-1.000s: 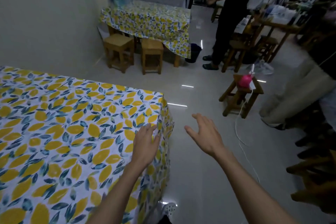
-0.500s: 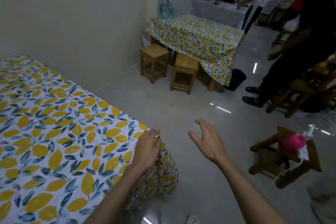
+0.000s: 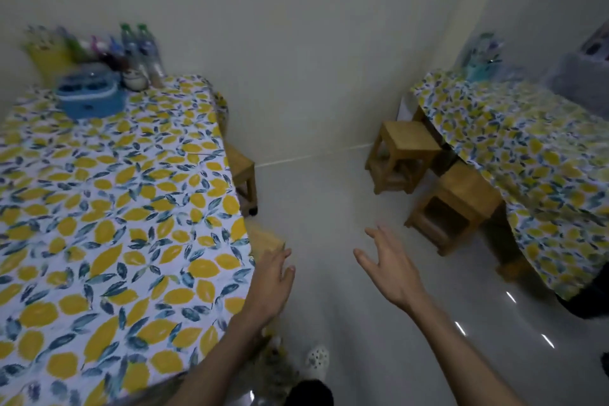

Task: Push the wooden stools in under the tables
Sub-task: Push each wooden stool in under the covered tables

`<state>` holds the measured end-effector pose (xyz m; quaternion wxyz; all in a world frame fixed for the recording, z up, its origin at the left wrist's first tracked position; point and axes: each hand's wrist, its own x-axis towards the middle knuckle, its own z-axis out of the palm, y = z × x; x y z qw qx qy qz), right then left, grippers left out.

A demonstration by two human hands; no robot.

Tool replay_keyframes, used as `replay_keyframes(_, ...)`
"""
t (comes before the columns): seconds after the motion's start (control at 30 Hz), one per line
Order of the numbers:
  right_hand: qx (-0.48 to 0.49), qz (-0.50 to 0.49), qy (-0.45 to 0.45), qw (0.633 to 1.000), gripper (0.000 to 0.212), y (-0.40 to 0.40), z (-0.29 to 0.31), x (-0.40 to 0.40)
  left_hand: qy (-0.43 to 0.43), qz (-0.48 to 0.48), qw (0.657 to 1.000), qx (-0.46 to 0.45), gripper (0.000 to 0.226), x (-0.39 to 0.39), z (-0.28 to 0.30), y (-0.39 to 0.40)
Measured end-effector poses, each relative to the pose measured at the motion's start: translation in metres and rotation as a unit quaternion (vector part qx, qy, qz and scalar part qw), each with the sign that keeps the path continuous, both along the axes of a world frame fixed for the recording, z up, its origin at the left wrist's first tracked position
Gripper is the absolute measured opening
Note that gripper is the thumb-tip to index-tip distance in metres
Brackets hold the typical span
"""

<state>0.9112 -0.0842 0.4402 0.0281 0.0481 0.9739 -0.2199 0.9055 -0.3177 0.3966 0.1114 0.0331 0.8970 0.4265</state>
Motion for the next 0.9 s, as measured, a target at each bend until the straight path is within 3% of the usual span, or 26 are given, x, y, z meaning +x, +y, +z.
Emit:
replay_keyframes(0.23, 0.020, 0.094, 0.037, 0.995, 0.060, 0.061, 0.010, -0.166, 0.038, 0.059, 0.998, 0.002, 0.042, -0.132, 0.010, 0.071)
replay_keyframes(0.5, 0.014, 0.152, 0.045, 0.987, 0.068, 0.104, 0.008, -0.321, 0.025, 0.119, 0.992, -0.036, 0.047, -0.257, 0.020, 0.122)
replay_keyframes(0.7, 0.032, 0.287, 0.055, 0.956, 0.069, 0.118, 0.005, -0.460, -0.005, 0.221, 0.975, -0.037, 0.047, -0.341, 0.006, 0.150)
replay_keyframes(0.9, 0.032, 0.409, 0.038, 0.911, 0.075, 0.101, 0.001, -0.569, -0.032, 0.348, 0.936, -0.043, 0.048, -0.384, 0.000, 0.167)
